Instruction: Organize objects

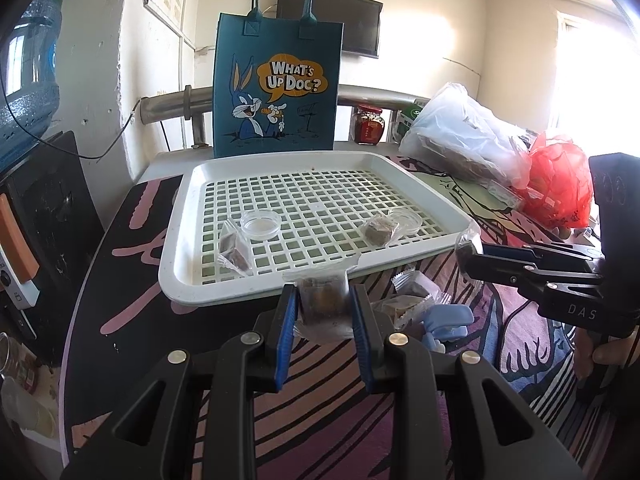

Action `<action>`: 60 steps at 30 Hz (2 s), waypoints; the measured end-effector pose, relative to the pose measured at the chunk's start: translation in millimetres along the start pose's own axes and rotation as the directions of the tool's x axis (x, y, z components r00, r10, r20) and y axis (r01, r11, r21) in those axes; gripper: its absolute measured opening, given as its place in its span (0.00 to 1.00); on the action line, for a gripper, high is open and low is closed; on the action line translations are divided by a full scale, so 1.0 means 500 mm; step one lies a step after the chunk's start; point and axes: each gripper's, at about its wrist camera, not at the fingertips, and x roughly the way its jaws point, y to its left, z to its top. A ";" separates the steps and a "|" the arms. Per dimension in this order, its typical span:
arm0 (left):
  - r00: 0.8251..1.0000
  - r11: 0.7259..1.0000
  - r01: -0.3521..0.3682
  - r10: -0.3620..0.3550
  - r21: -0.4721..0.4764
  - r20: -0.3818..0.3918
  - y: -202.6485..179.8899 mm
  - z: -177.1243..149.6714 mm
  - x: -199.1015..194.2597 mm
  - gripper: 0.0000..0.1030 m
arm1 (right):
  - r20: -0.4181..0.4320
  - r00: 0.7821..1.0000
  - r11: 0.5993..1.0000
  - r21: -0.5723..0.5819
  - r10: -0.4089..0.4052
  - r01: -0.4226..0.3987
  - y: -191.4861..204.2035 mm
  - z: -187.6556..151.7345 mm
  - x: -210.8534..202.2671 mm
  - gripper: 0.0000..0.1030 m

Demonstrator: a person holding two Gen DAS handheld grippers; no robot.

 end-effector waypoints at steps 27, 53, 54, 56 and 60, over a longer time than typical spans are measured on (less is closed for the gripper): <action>1.000 1.000 -0.001 0.001 -0.012 -0.008 0.006 -0.001 0.004 0.25 | 0.008 1.000 1.000 0.023 0.007 -0.007 -0.008 0.001 -0.003 0.23; 1.000 1.000 -0.001 0.001 -0.020 -0.021 0.007 -0.007 0.011 0.25 | 0.008 1.000 1.000 0.023 0.007 -0.007 -0.008 0.000 -0.004 0.24; 1.000 1.000 -0.002 0.001 -0.021 -0.023 0.007 -0.007 0.011 0.25 | 0.008 1.000 1.000 0.024 0.007 -0.007 -0.008 0.000 -0.004 0.24; 1.000 1.000 0.001 -0.002 -0.023 -0.027 0.007 -0.007 0.013 0.25 | 0.007 1.000 1.000 0.025 0.007 -0.008 -0.007 0.000 -0.003 0.23; 0.999 0.999 0.001 -0.002 -0.033 -0.032 0.009 -0.006 0.014 0.25 | 0.002 1.000 0.999 0.034 0.010 -0.010 -0.009 0.002 -0.002 0.23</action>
